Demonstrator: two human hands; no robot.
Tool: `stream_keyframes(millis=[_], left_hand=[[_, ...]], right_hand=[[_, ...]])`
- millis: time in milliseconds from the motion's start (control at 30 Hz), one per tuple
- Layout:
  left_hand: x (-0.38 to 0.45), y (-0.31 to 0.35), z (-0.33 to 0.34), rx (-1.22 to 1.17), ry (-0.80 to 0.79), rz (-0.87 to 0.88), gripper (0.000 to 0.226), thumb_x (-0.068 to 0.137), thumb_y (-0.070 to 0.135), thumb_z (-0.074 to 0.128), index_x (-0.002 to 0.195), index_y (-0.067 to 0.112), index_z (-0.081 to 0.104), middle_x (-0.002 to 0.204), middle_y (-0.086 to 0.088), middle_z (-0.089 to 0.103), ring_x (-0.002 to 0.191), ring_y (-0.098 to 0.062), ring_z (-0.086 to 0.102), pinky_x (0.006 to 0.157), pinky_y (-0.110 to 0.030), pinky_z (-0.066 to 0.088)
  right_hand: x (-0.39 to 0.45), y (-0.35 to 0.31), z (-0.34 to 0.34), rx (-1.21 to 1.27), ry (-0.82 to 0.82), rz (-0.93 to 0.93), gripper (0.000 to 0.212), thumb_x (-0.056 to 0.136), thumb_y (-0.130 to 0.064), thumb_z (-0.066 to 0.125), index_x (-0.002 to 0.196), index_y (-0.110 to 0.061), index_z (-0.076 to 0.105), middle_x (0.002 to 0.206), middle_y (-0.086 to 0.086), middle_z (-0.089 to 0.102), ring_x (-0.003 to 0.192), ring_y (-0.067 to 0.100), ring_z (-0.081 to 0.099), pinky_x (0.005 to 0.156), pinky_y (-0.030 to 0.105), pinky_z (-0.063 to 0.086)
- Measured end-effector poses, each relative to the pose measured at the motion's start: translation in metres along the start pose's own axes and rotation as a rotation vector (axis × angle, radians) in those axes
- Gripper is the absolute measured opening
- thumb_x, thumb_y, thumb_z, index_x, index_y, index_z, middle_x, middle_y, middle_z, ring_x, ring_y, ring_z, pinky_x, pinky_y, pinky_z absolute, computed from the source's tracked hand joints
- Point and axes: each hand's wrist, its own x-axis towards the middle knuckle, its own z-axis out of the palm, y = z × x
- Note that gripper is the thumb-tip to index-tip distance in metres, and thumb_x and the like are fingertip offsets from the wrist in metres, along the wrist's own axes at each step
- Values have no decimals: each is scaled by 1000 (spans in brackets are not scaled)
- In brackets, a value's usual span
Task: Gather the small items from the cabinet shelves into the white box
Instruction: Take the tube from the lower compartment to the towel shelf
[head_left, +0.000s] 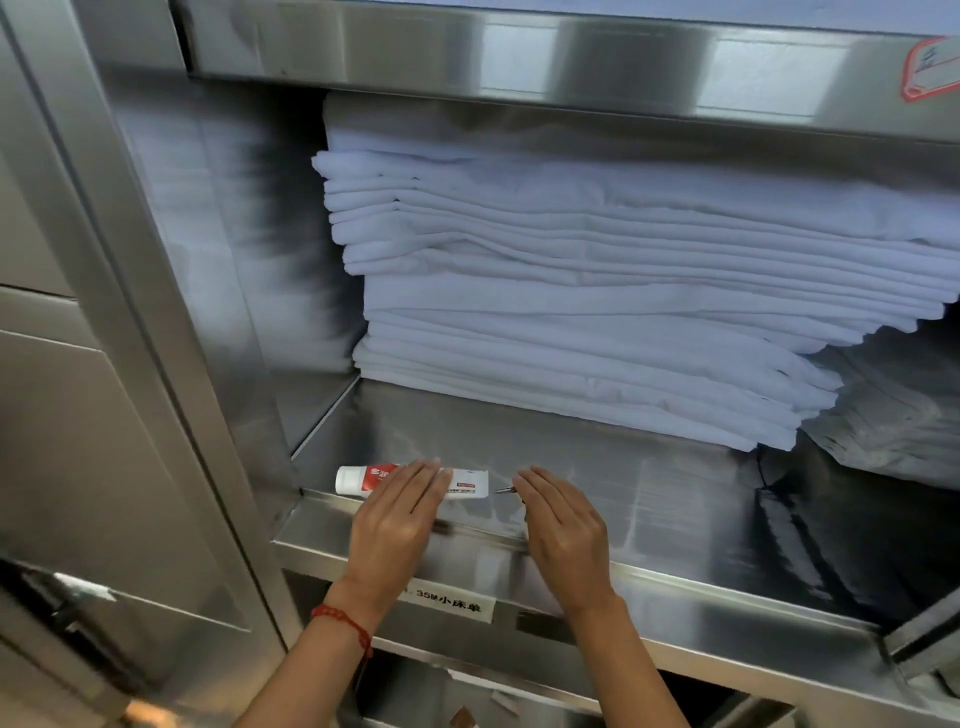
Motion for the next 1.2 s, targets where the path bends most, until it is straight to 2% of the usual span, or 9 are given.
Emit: stream_keyframes(millis=[267, 400, 633, 800, 967, 1067, 1200], left_hand=[[0, 22, -22, 92, 52, -72, 49, 46, 0, 91, 93, 0, 74, 95, -17, 72, 88, -29, 71, 79, -44, 56], [-3, 31, -40, 178, 58, -103, 55, 42, 3, 92, 93, 1, 74, 96, -16, 72, 88, -29, 70, 81, -43, 52], [-17, 39, -63, 264, 49, -189, 58, 42, 2, 92, 97, 1, 73, 101, -17, 71, 92, -31, 69, 78, -48, 56], [-26, 36, -80, 338, 78, -230, 57, 42, -1, 92, 96, 0, 74, 100, -16, 71, 92, -30, 69, 87, -44, 47], [-38, 22, -101, 395, 89, -255, 54, 44, -4, 91, 95, -1, 74, 100, -17, 71, 92, -30, 70, 79, -45, 55], [-48, 11, -114, 415, 106, -270, 53, 45, -6, 90, 95, -1, 74, 99, -17, 71, 92, -31, 69, 75, -46, 58], [-63, -8, -131, 463, 132, -298, 50, 49, -9, 88, 96, -1, 74, 101, -17, 71, 93, -31, 69, 76, -46, 58]], right_hand=[[11, 8, -8, 94, 31, -137, 44, 53, 2, 88, 94, -1, 74, 96, 14, 73, 89, 24, 71, 80, 36, 56], [16, 5, -12, 166, 42, -202, 43, 55, 5, 87, 95, 0, 73, 97, 13, 72, 91, 24, 70, 82, 34, 56], [25, -6, -12, 284, 96, -295, 36, 59, 10, 82, 94, 1, 74, 97, 13, 72, 92, 23, 70, 82, 34, 57], [32, -22, -2, 361, 154, -340, 23, 75, 9, 68, 95, 1, 74, 99, 12, 72, 93, 22, 69, 82, 34, 57], [40, -50, 9, 424, 181, -371, 27, 72, 11, 65, 95, 0, 74, 99, 11, 72, 94, 21, 69, 84, 33, 56], [46, -72, 18, 467, 215, -381, 21, 81, 3, 57, 94, 0, 74, 98, 10, 73, 93, 20, 69, 83, 32, 56], [55, -102, 29, 537, 246, -400, 27, 91, -1, 48, 93, 1, 74, 98, 9, 73, 95, 20, 69, 81, 32, 57]])
